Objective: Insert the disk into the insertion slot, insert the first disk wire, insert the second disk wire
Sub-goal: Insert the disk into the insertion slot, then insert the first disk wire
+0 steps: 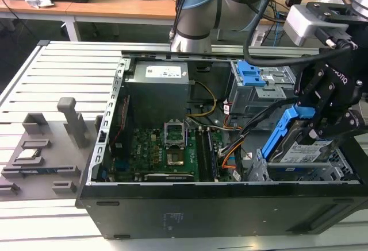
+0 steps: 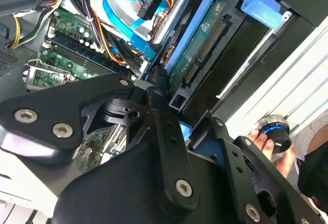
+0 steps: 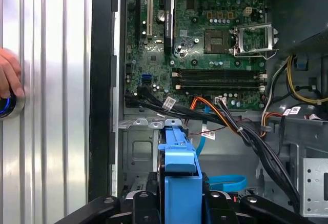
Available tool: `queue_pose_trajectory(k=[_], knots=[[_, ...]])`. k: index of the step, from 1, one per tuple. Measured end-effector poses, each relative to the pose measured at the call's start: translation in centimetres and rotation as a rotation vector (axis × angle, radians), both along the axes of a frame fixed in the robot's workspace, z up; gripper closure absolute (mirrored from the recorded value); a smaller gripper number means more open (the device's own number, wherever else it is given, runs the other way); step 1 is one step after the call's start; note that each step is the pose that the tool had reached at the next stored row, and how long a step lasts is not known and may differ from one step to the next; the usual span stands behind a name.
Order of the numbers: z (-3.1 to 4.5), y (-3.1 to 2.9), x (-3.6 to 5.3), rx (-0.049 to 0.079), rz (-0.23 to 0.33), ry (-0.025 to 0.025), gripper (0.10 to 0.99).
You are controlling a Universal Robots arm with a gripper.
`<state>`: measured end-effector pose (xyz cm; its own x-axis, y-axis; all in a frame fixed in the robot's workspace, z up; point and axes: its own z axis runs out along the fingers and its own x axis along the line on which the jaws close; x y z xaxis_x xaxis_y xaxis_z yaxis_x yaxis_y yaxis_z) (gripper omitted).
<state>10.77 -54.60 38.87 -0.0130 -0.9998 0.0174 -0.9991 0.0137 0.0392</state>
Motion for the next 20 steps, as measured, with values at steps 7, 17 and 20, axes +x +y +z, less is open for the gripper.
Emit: queue_pose_trajectory(k=[7,17,20], knots=[[-0.06,0.00,0.00,0.000,0.000,0.0001,0.647],[-0.10,0.00,0.00,0.000,0.000,0.0000,0.980],[-0.11,0.00,0.00,-0.001,0.000,0.0000,0.980]])
